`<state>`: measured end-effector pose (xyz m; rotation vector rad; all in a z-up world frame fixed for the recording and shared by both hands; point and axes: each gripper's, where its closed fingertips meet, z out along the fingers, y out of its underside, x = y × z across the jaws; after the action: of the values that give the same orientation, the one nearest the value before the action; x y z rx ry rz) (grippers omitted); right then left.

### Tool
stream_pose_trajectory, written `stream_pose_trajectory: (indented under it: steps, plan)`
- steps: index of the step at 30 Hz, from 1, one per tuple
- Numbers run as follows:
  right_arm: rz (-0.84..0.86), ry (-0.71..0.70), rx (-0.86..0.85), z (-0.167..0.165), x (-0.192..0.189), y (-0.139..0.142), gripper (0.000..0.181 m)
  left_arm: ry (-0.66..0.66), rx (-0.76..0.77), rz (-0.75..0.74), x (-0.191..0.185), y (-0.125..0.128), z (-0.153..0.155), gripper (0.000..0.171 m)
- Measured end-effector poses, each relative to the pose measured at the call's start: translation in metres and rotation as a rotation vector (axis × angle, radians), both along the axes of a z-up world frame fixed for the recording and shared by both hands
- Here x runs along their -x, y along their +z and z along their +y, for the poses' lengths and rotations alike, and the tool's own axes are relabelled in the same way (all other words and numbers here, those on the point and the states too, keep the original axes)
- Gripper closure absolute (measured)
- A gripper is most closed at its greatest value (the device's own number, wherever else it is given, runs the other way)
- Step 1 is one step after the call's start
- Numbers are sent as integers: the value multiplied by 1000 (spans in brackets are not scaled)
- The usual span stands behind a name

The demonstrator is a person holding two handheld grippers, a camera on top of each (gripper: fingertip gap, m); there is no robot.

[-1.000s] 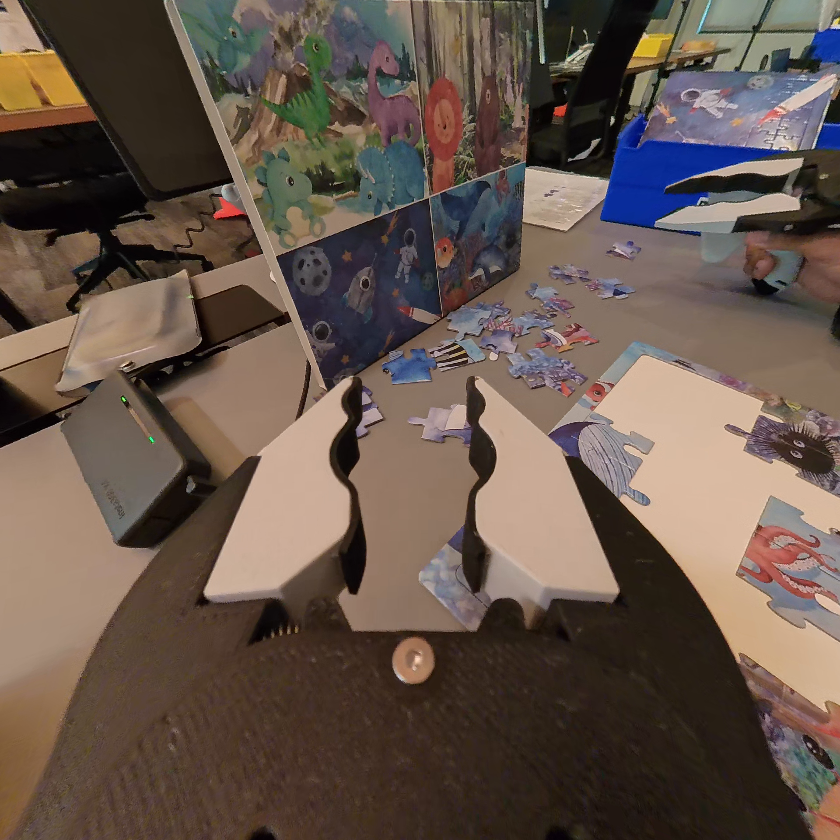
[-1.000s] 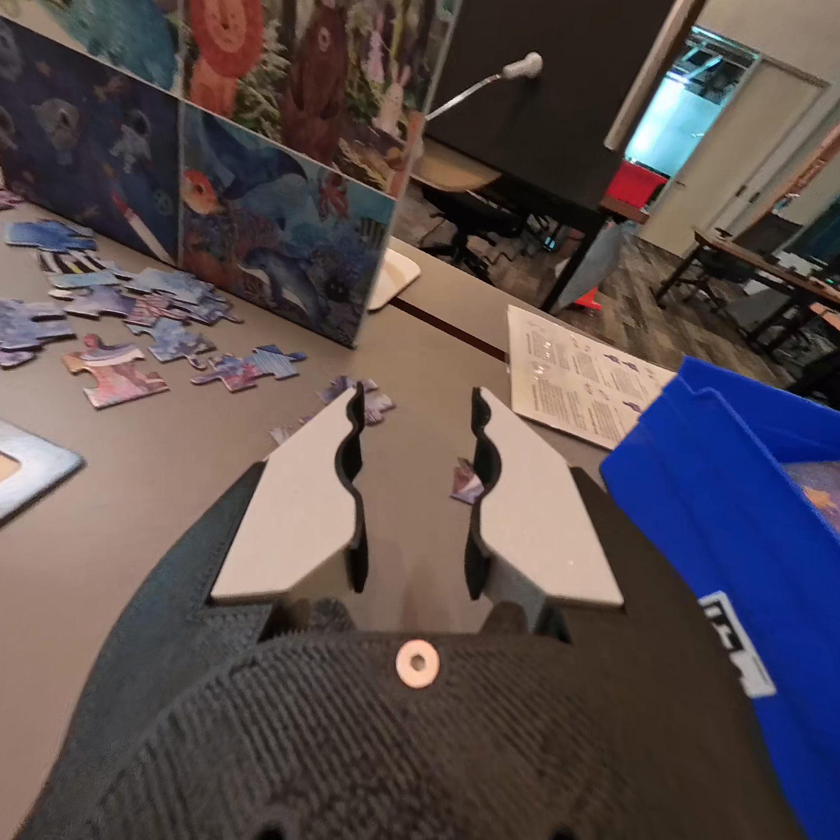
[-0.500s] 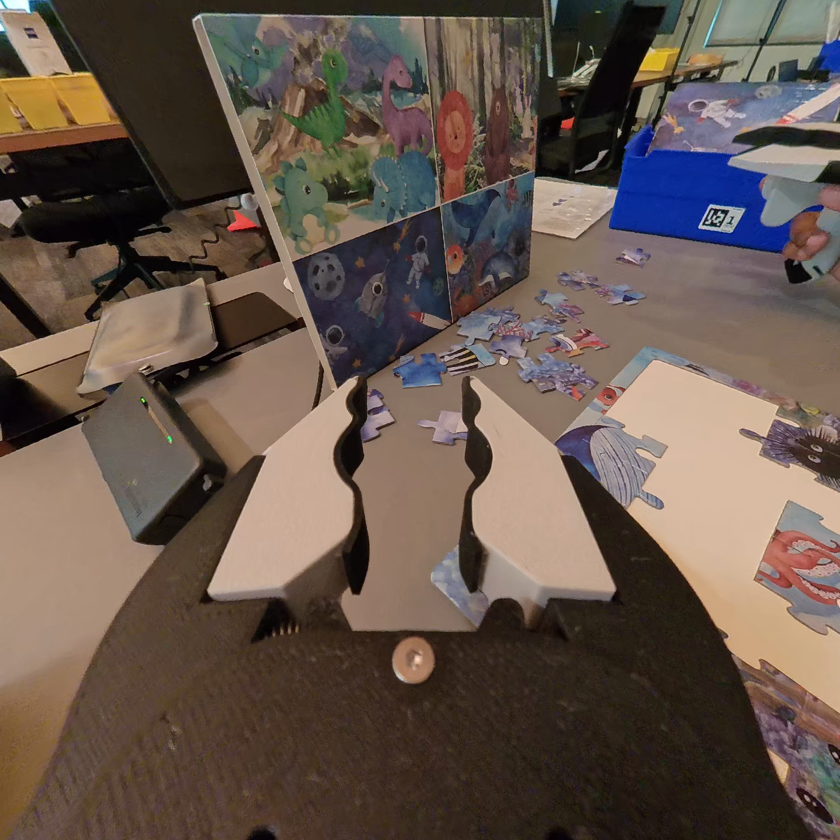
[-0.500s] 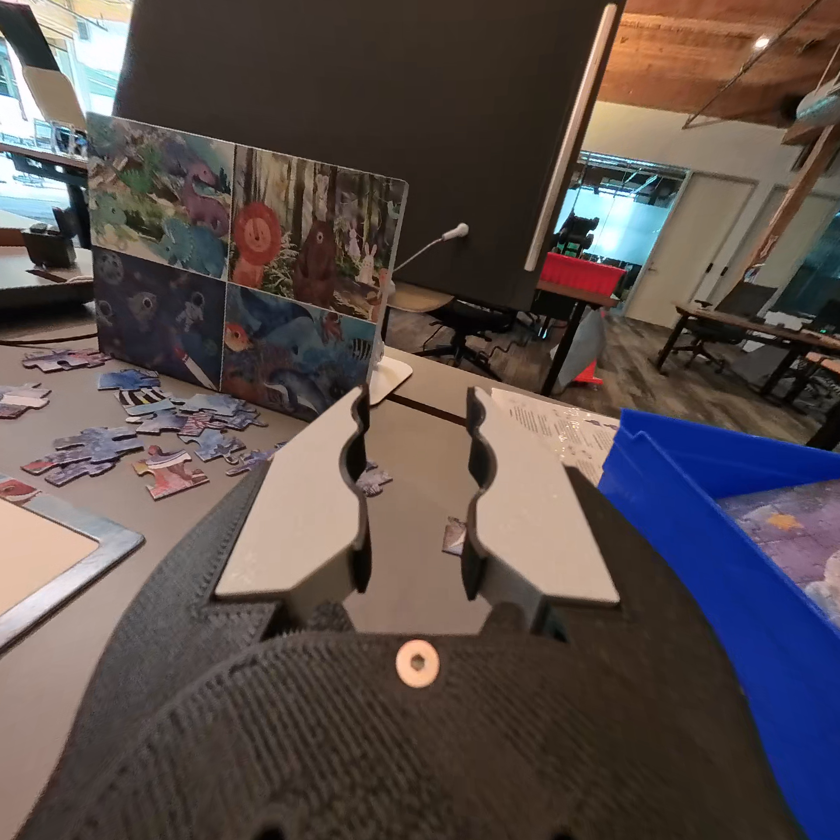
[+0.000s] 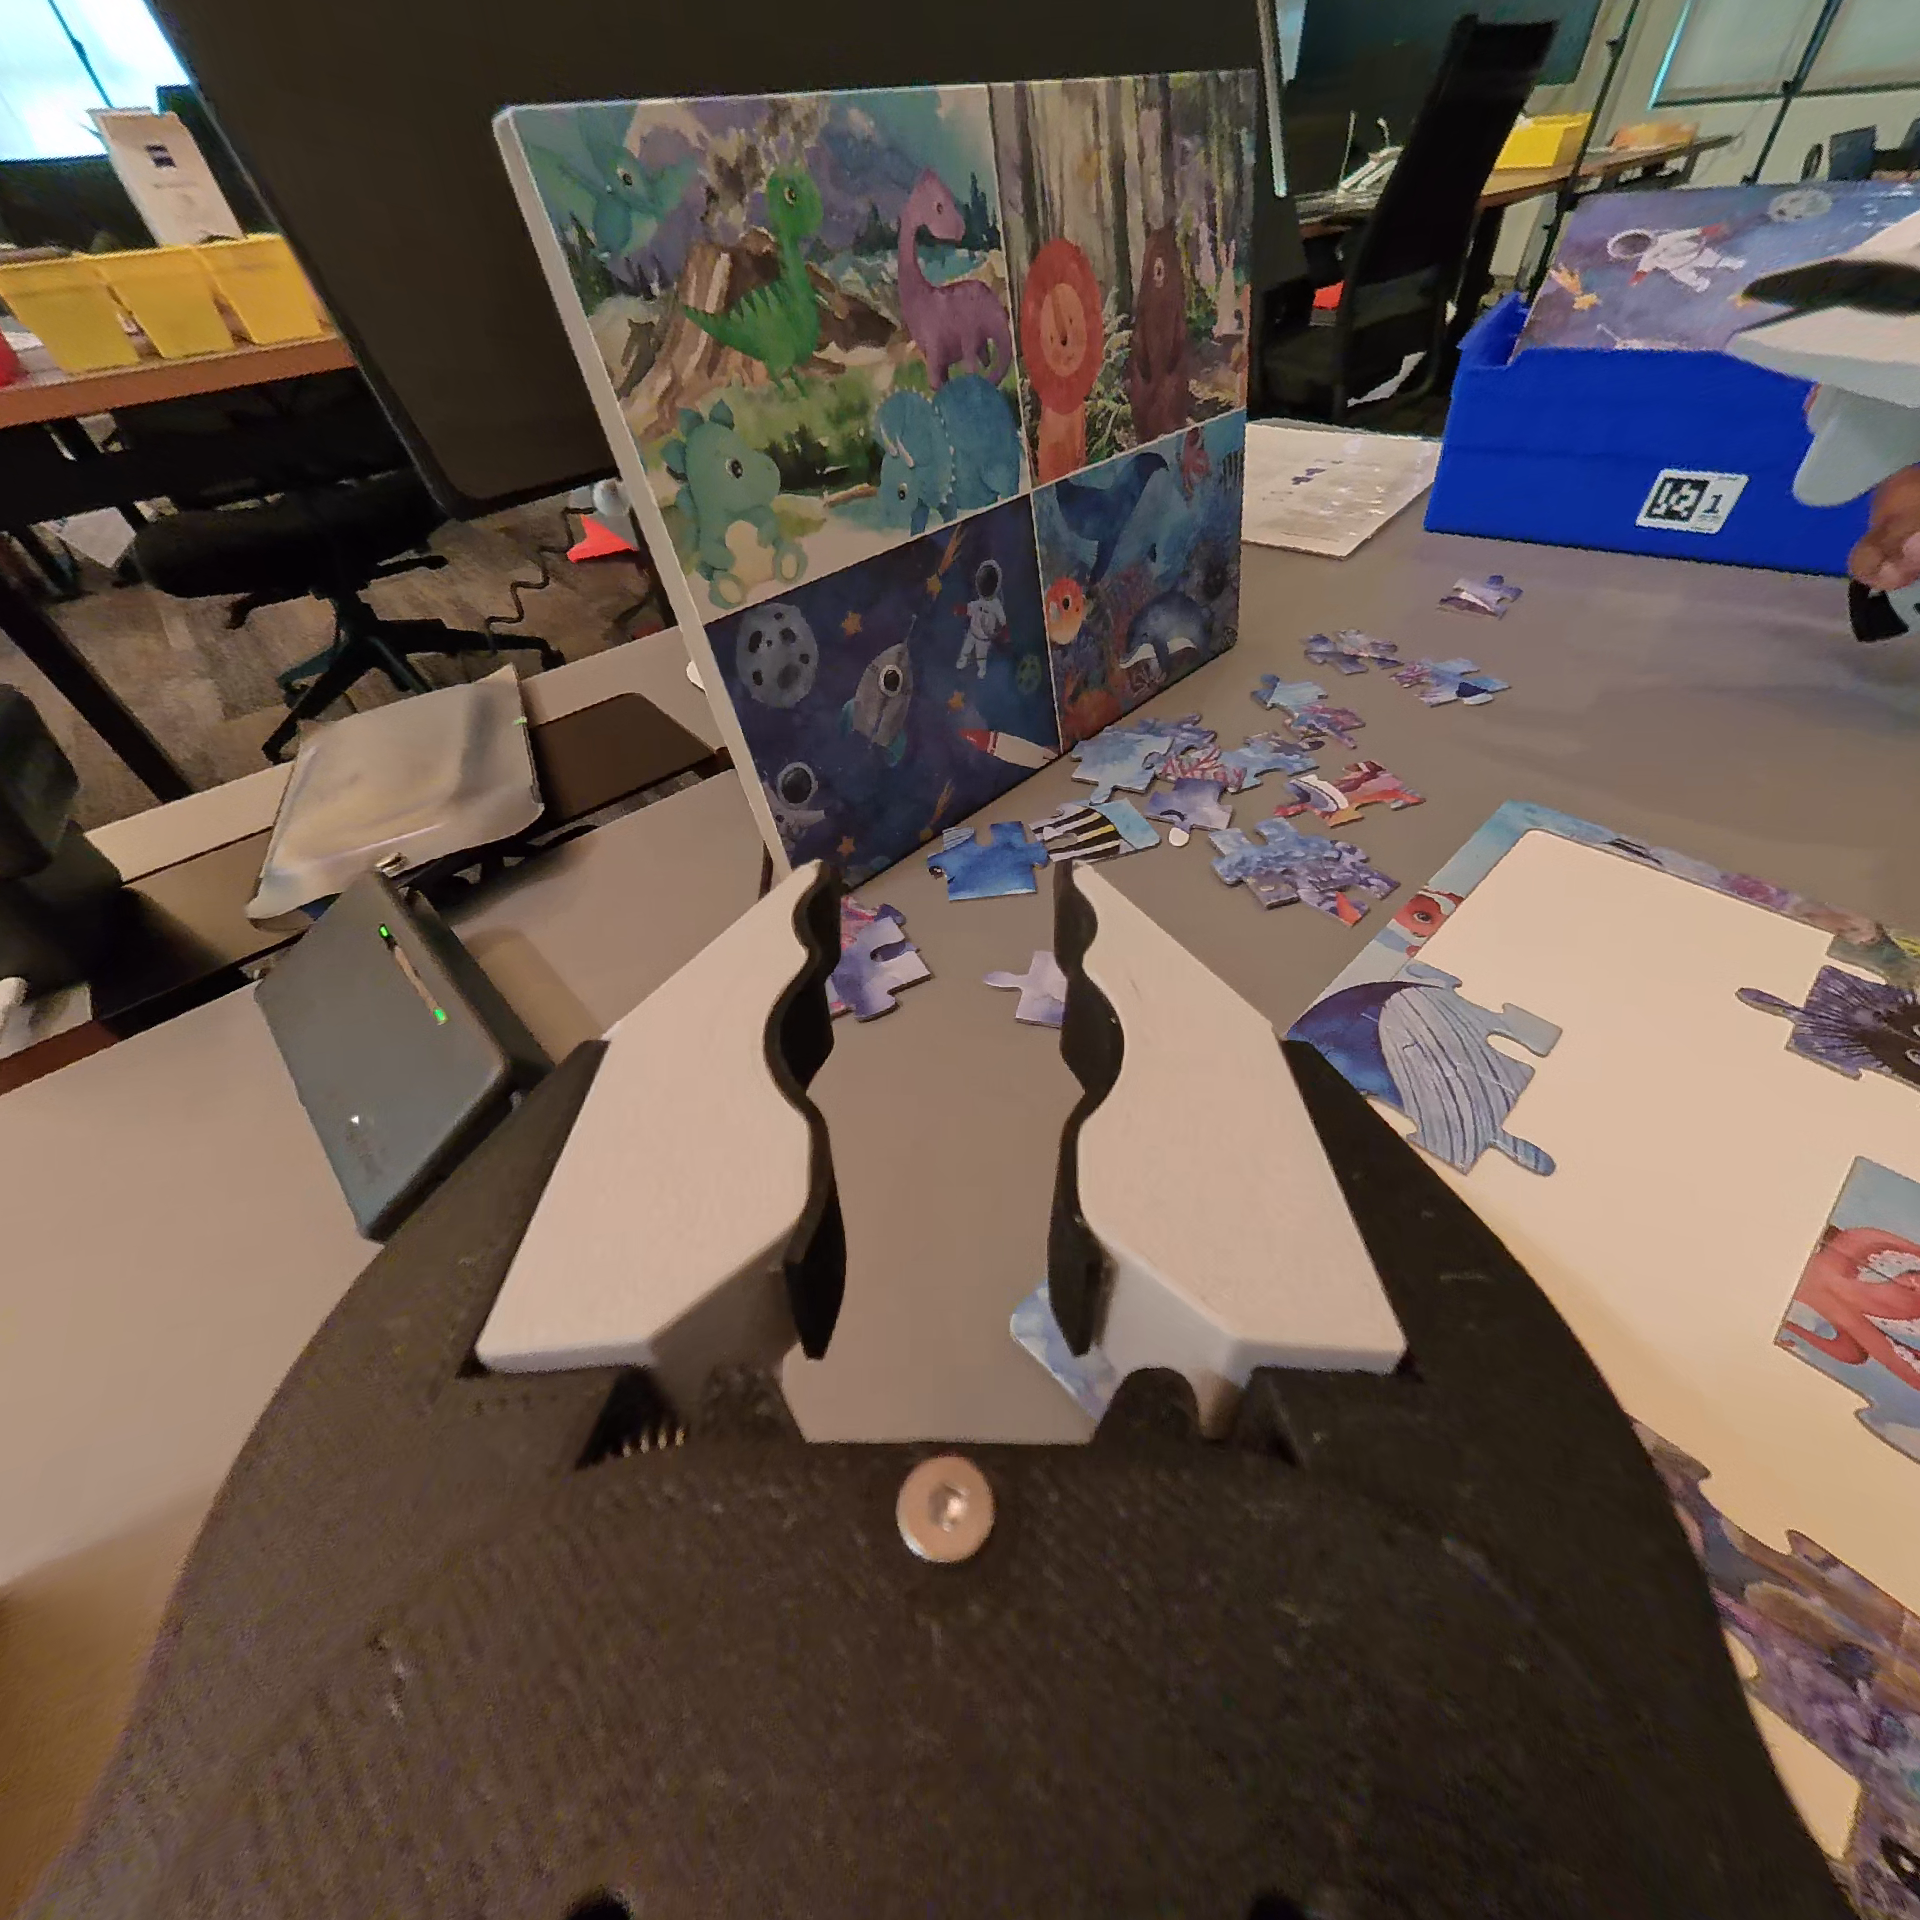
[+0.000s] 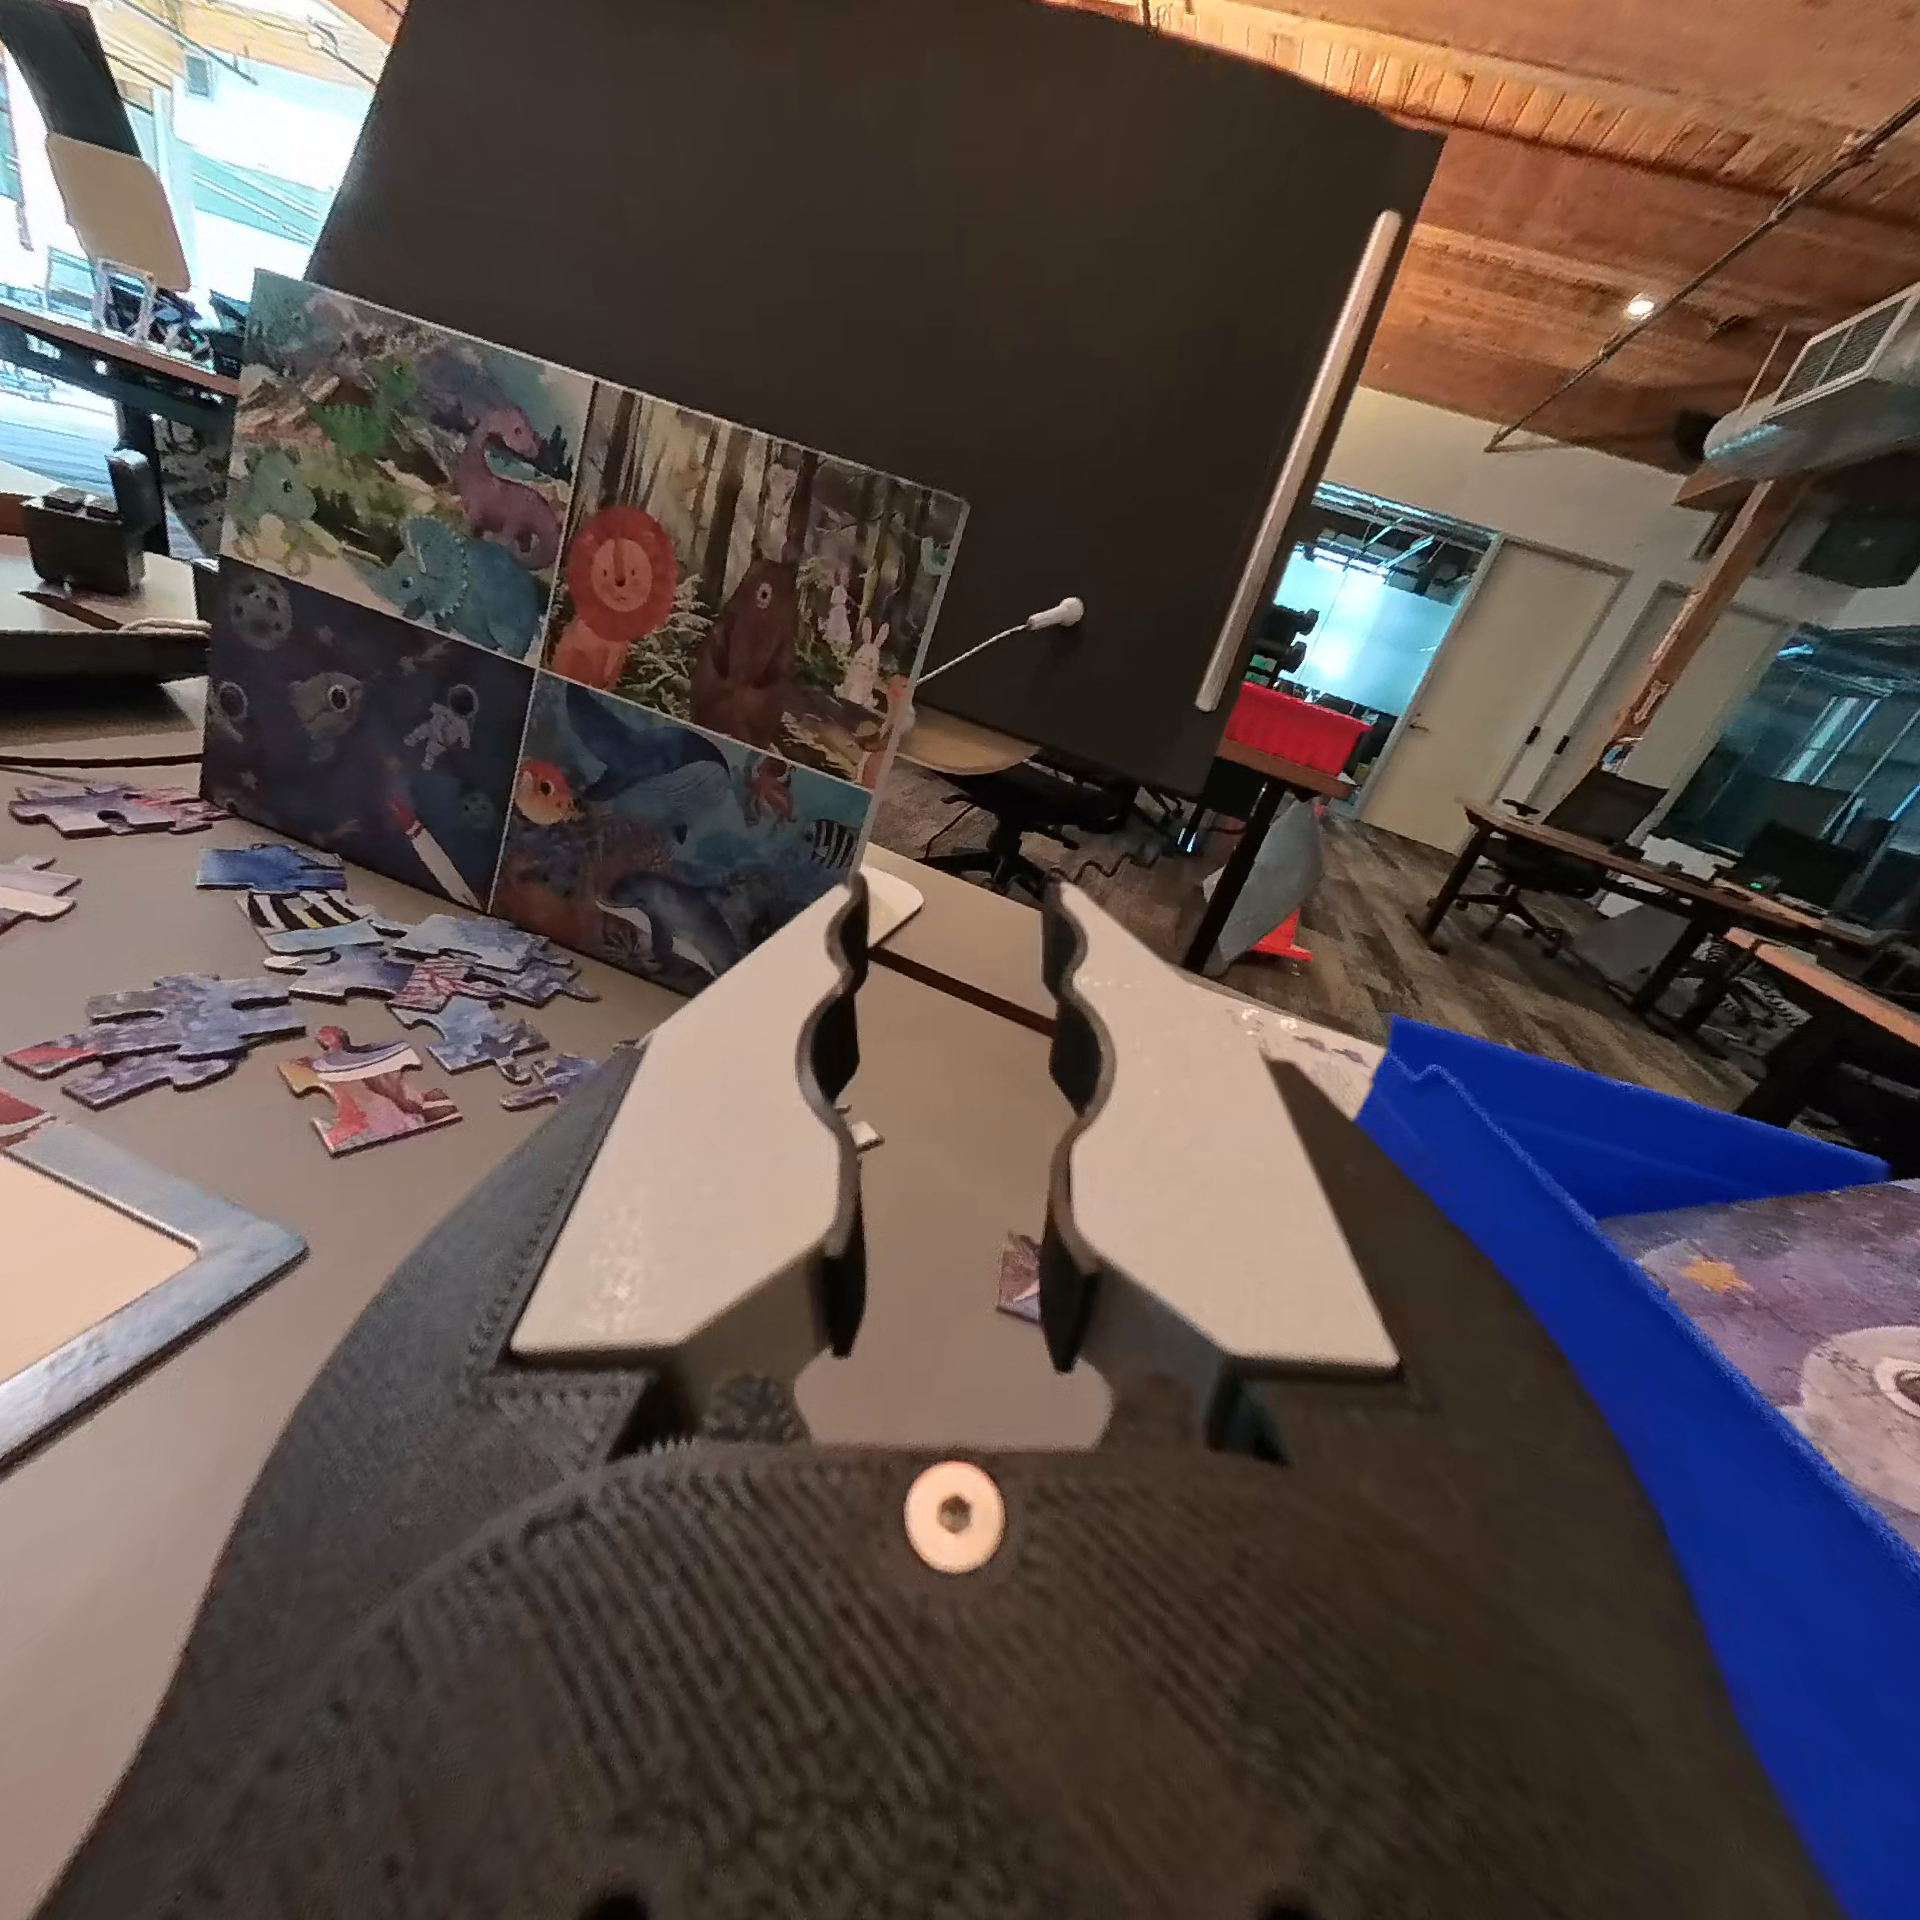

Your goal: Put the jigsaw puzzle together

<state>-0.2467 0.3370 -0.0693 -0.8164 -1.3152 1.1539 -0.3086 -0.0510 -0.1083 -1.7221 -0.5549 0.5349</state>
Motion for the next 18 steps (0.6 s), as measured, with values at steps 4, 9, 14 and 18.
stream_pose_trajectory:
  steps: [4,9,14,18]
  plan:
    - [-36,16,18,-4,4,-8,149,15,-31,2,2,4,-5,135]
    - [-67,49,70,-9,7,-13,150,50,-34,15,7,7,-12,145]
    - [-83,49,74,-9,8,-17,149,69,-55,20,9,12,-18,149]
    - [-97,69,113,-12,9,-19,149,64,-52,15,9,10,-17,148]
